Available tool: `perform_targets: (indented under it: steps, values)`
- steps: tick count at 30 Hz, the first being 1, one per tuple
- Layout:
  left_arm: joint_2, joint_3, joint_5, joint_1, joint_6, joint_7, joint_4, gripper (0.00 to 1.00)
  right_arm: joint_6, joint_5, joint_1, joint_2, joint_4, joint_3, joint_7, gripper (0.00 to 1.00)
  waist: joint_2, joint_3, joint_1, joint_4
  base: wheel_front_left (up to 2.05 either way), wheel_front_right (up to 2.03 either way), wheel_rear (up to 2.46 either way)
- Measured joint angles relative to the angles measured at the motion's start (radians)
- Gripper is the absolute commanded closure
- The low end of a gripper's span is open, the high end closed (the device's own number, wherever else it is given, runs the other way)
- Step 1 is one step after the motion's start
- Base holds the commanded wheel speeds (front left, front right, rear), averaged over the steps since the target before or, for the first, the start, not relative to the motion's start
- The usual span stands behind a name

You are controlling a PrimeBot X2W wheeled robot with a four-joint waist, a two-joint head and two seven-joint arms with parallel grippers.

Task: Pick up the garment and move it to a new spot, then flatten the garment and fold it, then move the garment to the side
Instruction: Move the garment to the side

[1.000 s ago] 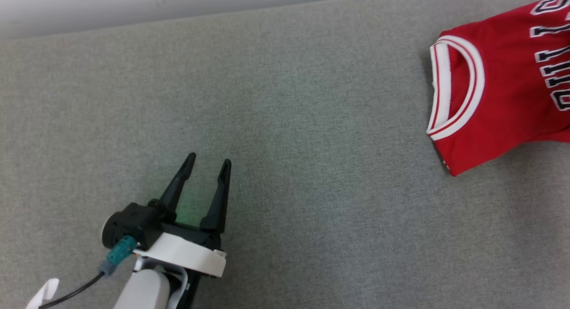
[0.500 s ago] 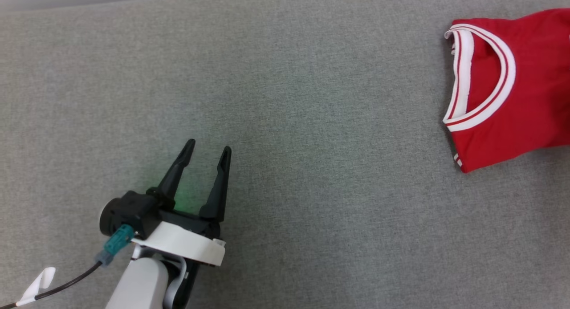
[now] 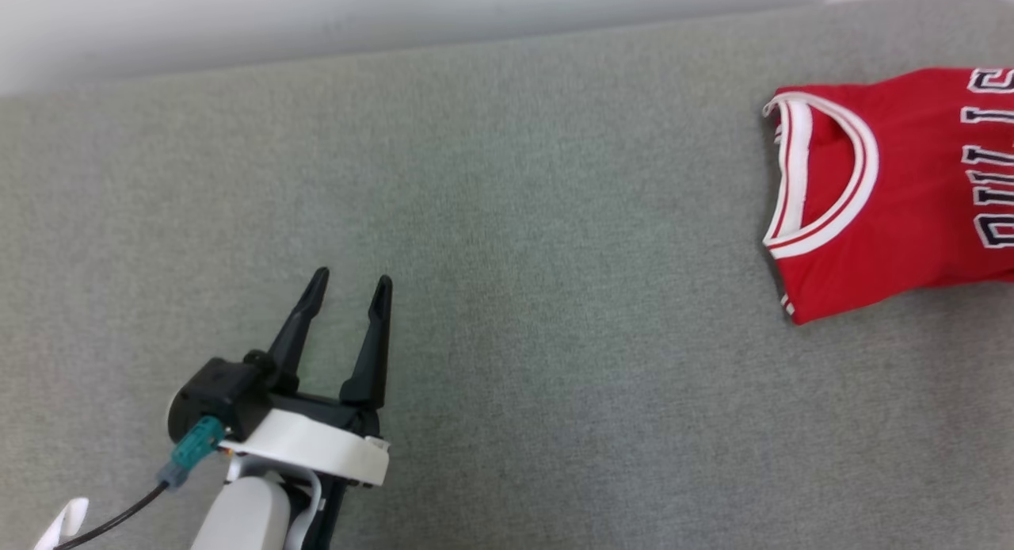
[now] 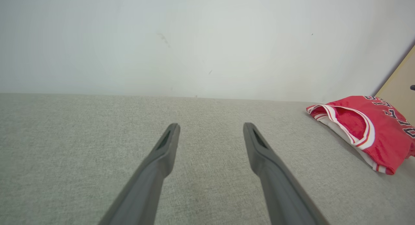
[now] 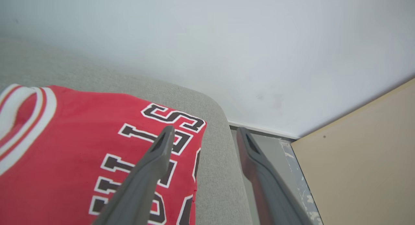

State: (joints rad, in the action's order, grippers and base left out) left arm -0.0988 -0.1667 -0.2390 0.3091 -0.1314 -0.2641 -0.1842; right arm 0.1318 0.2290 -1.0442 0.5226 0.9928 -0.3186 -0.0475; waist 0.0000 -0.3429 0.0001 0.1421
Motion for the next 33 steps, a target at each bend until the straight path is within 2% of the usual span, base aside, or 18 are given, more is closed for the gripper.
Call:
perform_targets:
  steps: [6, 15, 23, 33]
  values:
    - [0.017, 0.058, 0.000, -0.044, 0.000, 0.000, -0.004, 0.00, 0.000, 0.007, 0.036, -0.045, -0.069, -0.027, 0.141, 0.00, 0.0000, 0.101, -0.0001, 0.000, 0.00, 0.00, 0.00]
    - [0.027, 0.155, 0.002, -0.116, 0.010, 0.000, -0.004, 0.00, 0.000, 0.144, 0.208, -0.070, -0.304, -0.052, 0.226, 0.00, 0.0000, 0.264, -0.0003, -0.013, 0.00, 0.00, 0.00]
    - [0.038, 0.192, 0.002, -0.169, 0.021, 0.000, -0.007, 0.00, 0.000, 0.202, 0.468, -0.107, -0.525, 0.042, 0.276, 0.00, 0.0000, 0.360, -0.0004, -0.040, 0.00, 0.00, 0.00]
    - [0.047, 0.200, -0.024, -0.246, 0.017, 0.000, -0.033, 0.00, 0.000, 0.132, 0.767, -0.231, -0.712, 0.159, 0.290, 0.00, 0.0000, 0.401, -0.0003, -0.051, 0.00, 0.00, 0.00]
